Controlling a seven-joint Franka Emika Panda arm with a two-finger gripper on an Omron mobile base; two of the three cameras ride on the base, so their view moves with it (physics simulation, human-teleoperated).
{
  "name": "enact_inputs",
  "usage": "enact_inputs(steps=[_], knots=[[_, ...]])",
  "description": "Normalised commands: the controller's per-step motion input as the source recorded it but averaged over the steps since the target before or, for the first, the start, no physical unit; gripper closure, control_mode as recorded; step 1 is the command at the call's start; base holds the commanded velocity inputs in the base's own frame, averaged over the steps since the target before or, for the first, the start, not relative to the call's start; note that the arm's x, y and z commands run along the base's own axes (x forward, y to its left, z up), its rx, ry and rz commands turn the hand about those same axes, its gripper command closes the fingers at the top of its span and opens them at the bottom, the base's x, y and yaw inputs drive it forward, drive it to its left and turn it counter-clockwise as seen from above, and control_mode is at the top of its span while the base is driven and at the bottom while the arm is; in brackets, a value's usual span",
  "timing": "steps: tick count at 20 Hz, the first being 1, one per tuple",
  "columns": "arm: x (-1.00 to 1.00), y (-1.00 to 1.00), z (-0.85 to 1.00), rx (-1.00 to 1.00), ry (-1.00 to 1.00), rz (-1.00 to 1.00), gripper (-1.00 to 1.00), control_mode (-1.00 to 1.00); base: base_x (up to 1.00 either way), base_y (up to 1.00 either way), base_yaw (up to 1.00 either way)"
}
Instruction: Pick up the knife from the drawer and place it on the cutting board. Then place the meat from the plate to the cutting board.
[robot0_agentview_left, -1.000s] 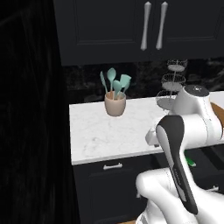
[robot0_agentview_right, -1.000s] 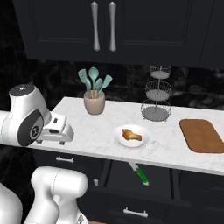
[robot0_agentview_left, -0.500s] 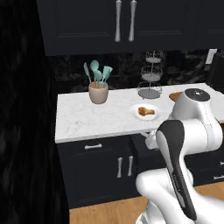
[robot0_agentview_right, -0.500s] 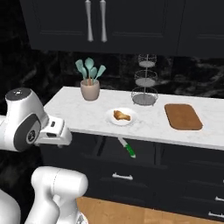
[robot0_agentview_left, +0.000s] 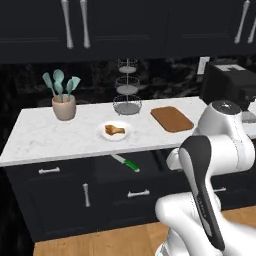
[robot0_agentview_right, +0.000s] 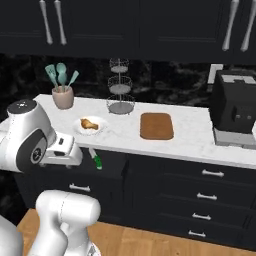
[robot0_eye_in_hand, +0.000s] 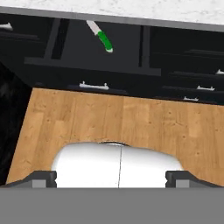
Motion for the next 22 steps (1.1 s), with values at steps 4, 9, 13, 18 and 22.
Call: enact_inputs(steps=[4, 9, 13, 18, 22], knots=[[0.00, 0.00, 0.00, 0.00, 0.00, 0.00, -1.00, 1.00, 0.02, -0.98, 0.08], [0.00, 0.00, 0.00, 0.00, 0.00, 0.00, -1.00, 1.00, 0.45, -0.54, 0.06], [0.00, 0.00, 0.00, 0.00, 0.00, 0.00, -1.00, 1.00, 0.80, -0.13, 0.05], [0.00, 0.00, 0.00, 0.00, 0.00, 0.00, -1.00, 1.00, 0.25, -0.24, 0.15], [0.00, 0.00, 0.00, 0.00, 0.00, 0.00, -1.00, 1.00, 0.32, -0.25, 0.16]])
